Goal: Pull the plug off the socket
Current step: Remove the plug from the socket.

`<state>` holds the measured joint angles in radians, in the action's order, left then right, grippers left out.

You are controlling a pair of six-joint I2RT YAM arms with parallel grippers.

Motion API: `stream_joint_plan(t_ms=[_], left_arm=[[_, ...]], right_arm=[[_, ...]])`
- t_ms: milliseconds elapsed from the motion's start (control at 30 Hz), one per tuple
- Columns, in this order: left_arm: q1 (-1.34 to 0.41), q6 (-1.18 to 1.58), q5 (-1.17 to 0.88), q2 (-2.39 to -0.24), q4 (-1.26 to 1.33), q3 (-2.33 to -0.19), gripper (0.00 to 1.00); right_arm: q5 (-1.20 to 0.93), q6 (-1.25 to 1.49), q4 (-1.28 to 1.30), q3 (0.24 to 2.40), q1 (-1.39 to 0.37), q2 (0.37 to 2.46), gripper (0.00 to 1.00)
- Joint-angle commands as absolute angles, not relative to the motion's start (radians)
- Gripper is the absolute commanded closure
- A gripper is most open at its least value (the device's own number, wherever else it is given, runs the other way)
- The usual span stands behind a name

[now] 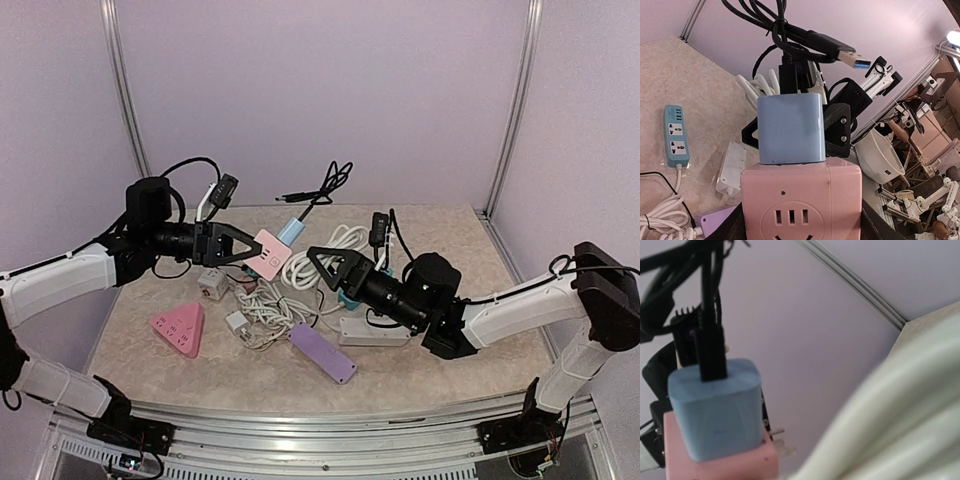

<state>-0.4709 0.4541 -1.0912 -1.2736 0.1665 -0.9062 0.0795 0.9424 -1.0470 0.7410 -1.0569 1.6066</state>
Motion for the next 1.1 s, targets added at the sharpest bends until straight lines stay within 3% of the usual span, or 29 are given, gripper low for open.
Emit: stream_joint_plan(t_ms=[0, 200, 400, 633, 900, 1067], left_arm=[[-0.489, 0.422, -1.137, -1.266, 0.245, -0.948, 0.94], [-0.498, 0.419, -1.147, -1.277, 0.238, -0.953, 0.94], [-0.506, 0.389, -1.142, -1.281, 0.202, -0.966, 0.95], [-0.502, 0.379, -1.123, -1.275, 0.189, -0.966, 0.95], [-0.466, 0.431, -1.134, -1.280, 0.232, -0.958, 0.96], [-0.441, 0.482, -1.160, -1.294, 0.268, -0.957, 0.97]], right_arm=[[0.071, 0.926, -1.067, 0.763, -1.051, 1.609, 0.16], [0.062, 0.932, -1.072, 0.772, -1.051, 1.614, 0.19], [0.059, 0.948, -1.085, 0.774, -1.052, 1.626, 0.29], [0.062, 0.960, -1.087, 0.769, -1.052, 1.639, 0.68], [0.071, 0.942, -1.064, 0.766, -1.050, 1.628, 0.99], [0.078, 0.918, -1.048, 0.764, -1.049, 1.618, 1.00]])
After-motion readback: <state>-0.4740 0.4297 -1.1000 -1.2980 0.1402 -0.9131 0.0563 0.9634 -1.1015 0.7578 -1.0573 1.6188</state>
